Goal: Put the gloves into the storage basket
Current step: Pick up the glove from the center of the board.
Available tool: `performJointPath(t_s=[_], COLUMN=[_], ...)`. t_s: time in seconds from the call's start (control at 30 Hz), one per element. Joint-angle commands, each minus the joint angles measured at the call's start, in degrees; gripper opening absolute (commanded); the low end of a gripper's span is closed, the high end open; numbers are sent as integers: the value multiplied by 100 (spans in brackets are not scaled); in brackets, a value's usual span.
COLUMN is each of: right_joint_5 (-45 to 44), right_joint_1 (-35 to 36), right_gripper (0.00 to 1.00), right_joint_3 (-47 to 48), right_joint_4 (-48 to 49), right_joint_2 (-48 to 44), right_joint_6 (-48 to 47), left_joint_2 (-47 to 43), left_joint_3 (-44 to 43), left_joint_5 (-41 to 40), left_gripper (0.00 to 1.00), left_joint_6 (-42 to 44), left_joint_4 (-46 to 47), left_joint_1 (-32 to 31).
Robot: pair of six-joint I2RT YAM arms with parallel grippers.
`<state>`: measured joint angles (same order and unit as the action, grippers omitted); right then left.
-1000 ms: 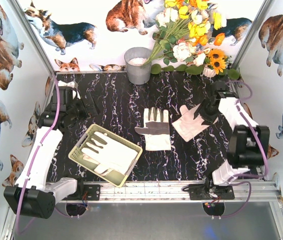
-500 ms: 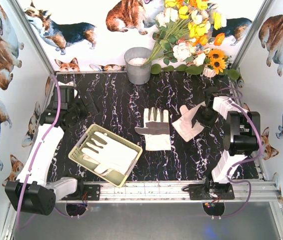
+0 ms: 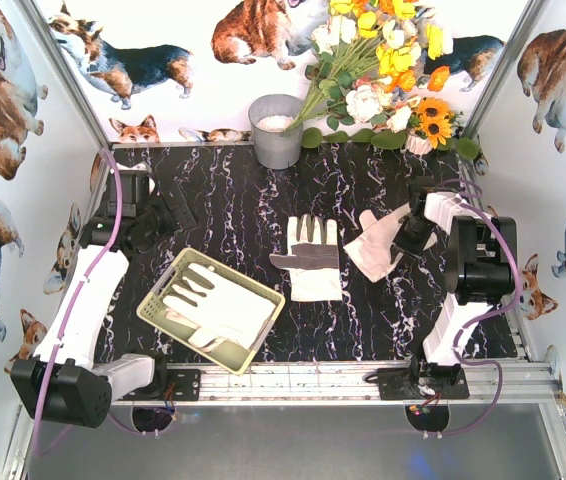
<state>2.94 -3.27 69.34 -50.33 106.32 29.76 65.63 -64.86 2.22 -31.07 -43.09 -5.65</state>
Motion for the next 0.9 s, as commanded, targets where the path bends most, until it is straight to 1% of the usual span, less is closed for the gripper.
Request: performJointPath(t_s=[0.0, 0.13, 0.33, 0.43, 0.6, 0.7, 0.77, 0.87], right_joint_5=[12, 111, 335, 642, 1807, 2773, 3399, 4092], right_joint_1=[15, 13, 10, 15, 31, 58, 120, 349], right_gripper=[14, 1, 0, 0, 0, 0, 0, 0], right_joint_3=[12, 30, 288, 481, 803, 872, 967, 1203], right_joint_4=[346, 333, 95, -58, -185, 9, 130, 295], right_joint_2=[146, -92, -721, -1045, -1580, -1927, -2105, -2313], right_joint_6=[-116, -317, -617, -682, -820, -906, -834, -627], left_joint_2=[117, 296, 631, 850, 1359, 1770, 2037, 2348], left_joint_3=[-251, -340, -450, -545, -789, -1174, -1450, -1788], left_joint_5=[22, 340, 1043, 1422, 2224, 2702, 3065, 3677], left_gripper=[100, 100, 100, 100, 100, 100, 100, 100], left_joint_6=[-27, -14, -195, -317, -575, -587, -598, -737], left_joint_4=[114, 271, 718, 964, 1607, 1835, 1984, 2324], left_joint_1=[55, 52, -35, -153, -476, -710, -827, -908])
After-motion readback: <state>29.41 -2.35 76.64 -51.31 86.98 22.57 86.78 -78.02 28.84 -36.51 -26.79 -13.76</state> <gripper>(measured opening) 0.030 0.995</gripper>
